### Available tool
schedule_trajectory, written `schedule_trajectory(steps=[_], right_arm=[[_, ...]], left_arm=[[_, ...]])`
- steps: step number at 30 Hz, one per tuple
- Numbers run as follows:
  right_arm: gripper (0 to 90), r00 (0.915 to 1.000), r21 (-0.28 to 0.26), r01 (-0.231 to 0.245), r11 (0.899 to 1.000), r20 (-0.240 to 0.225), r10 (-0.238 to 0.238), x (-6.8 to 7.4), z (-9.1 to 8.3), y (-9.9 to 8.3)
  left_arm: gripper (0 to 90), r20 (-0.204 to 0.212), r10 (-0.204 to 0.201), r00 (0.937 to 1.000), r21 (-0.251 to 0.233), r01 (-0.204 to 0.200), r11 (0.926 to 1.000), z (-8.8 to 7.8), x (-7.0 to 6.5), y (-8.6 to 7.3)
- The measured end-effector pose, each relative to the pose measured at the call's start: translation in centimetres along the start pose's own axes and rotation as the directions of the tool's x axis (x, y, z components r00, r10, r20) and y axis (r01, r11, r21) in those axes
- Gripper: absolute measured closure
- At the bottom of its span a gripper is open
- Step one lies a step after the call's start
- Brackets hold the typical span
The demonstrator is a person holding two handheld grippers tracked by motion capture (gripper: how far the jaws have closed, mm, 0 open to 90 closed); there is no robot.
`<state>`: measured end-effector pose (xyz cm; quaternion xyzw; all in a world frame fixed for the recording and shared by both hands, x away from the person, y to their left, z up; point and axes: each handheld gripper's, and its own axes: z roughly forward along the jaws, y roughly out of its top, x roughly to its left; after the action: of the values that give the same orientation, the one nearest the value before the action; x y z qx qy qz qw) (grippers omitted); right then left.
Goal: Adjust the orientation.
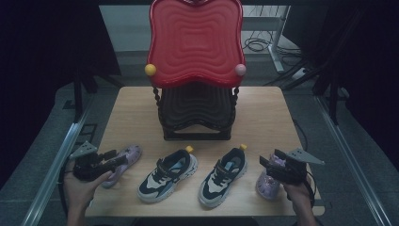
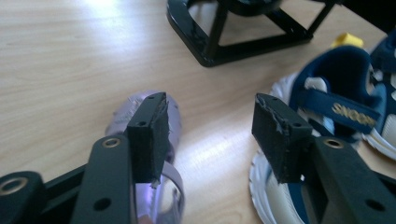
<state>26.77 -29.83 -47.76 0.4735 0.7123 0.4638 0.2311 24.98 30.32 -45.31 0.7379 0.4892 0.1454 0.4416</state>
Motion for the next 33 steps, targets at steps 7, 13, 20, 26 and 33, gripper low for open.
schedule_trajectory(steps=[7, 13, 20, 26, 33], right_arm=[[28.9, 0.9987, 0.015, 0.043, 0.999, 0.027, -0.043, 0.2, -0.8, -0.6], [29.4, 0.9969, 0.006, 0.042, 0.999, 0.067, -0.042, -0.3, -2.1, -1.1], [51.6, 0.9968, 0.022, 0.017, 1.0, 0.077, -0.018, -1.6, -3.8, -1.7], [78.0, 0.9982, 0.053, 0.004, 0.999, 0.059, -0.007, -2.7, -5.5, -3.2], [89.7, 0.9943, 0.145, 0.048, 0.988, 0.087, -0.061, -3.6, -6.9, -5.4]], left_arm=[[43.8, 0.006, 0.001, 1.0, -0.01, -0.001, 0.9999, -0.6, -0.7, -1.0], [43.3, 0.004, -0.005, 1.0, -0.003, 0.005, 1.0, -0.4, -1.1, -1.4], [41.0, 0.016, -0.01, 0.9998, -0.009, 0.01, 0.9999, -0.3, -1.6, -1.1], [40.6, 0.018, -0.015, 0.9997, -0.014, 0.016, 0.9998, -0.2, -1.9, -1.0], [40.3, 0.021, -0.008, 0.9997, -0.016, 0.008, 0.9998, 0.3, -2.2, -0.5]])
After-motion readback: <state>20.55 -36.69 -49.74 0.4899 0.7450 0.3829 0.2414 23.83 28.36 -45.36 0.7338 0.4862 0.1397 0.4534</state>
